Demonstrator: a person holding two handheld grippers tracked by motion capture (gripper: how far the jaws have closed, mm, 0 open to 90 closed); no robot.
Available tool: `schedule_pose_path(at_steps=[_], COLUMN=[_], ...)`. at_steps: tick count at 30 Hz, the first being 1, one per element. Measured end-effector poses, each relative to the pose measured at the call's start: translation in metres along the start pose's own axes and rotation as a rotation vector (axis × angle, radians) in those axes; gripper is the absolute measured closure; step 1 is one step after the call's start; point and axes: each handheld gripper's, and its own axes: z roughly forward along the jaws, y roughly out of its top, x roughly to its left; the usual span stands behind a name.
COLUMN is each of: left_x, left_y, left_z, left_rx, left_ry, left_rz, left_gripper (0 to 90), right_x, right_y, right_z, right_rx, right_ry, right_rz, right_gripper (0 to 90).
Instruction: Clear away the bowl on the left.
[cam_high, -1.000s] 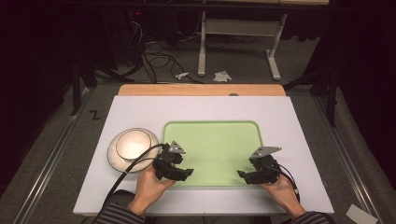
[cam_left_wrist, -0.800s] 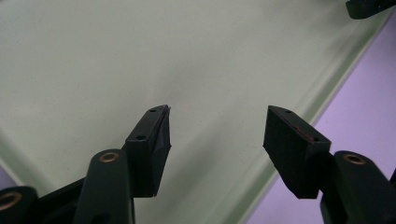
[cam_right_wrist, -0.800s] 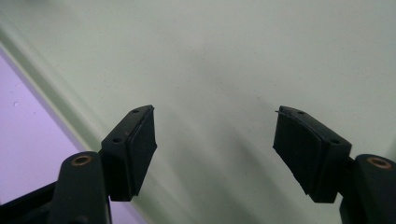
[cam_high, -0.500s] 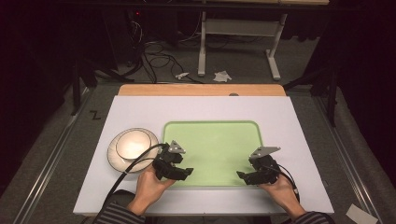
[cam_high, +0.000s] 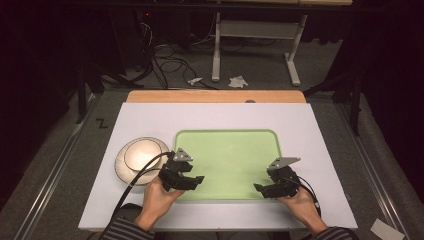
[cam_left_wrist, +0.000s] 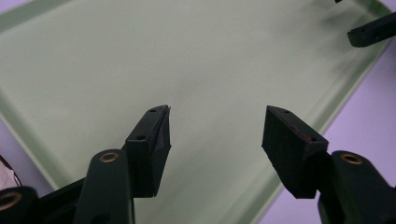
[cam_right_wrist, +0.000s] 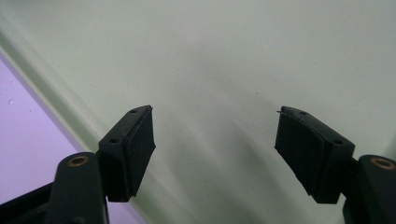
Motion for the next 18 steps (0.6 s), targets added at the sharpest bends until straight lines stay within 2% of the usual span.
schedule_pose_path(at_steps=[2,9,14,18], left_x=[0.0008,0.0024,0.0067,0.0065], left_y=[0.0013,0.0021,0.0056,0.0053], left_z=[-0.0005,-0.0019,-0.0048,-0.0056], left_rx=[-0.006,-0.009,-0.020,-0.023], left_ry=[-0.002,0.005,0.000,0.000], left_rz=[-0.012,-0.004,-0.033,-0.033], left_gripper=[41.8,40.8,39.3,38.3], right_x=[-0.0003,-0.0004,-0.0005,-0.0010], right_y=[-0.0002,-0.0002,-0.0005,-0.0005], right_z=[0.0003,0.0007,0.0010,0.0002], right_rx=[-0.001,0.009,0.009,0.003], right_ry=[0.004,0.002,0.003,0.000], right_rz=[-0.001,-0.008,-0.010,-0.009], right_gripper=[29.5,29.5,29.5,29.6])
